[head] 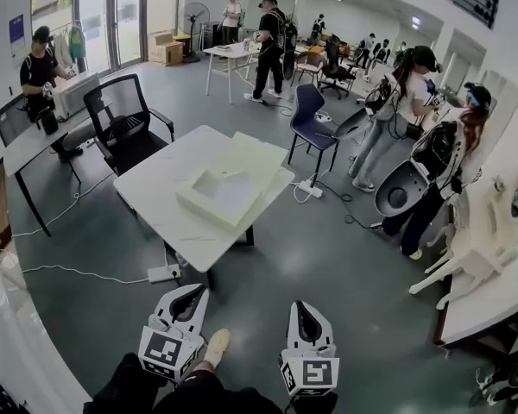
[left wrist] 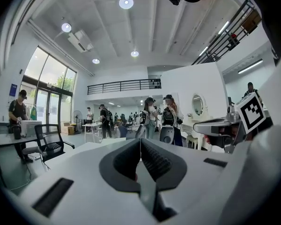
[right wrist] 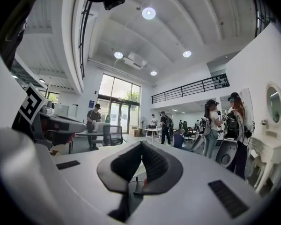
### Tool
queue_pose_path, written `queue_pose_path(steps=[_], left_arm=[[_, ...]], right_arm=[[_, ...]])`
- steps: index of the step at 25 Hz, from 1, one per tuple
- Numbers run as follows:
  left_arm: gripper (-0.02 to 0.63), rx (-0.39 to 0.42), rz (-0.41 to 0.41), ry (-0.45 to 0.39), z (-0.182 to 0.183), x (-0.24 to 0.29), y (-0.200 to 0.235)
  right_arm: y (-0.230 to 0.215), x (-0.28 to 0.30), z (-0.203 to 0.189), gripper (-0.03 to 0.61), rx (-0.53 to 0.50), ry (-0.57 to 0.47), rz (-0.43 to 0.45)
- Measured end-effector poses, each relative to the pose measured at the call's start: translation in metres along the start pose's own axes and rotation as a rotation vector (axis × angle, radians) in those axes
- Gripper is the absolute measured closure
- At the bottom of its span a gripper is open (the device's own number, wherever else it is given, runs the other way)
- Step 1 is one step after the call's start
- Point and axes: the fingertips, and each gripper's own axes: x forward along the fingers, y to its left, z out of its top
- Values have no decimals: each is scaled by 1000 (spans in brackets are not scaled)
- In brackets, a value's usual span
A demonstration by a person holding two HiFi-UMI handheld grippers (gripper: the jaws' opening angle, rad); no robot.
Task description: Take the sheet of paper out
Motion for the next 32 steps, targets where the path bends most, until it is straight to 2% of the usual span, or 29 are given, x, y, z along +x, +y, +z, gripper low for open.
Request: queue_pose_path(steps=[6, 12, 21, 32], left_arm=[[589, -4, -60, 0, 23, 93, 73], [589, 1, -99, -7, 32, 166, 128], [589, -16, -133, 7, 25, 233, 185], [589, -27, -117, 28, 13, 293, 251]], right_arm=[[-13, 104, 23, 562, -18, 21, -44], [-26, 181, 23, 562, -16, 45, -85], [-29, 272, 22, 561, -15, 58, -106], [-24, 376, 19, 561, -17, 63, -62]])
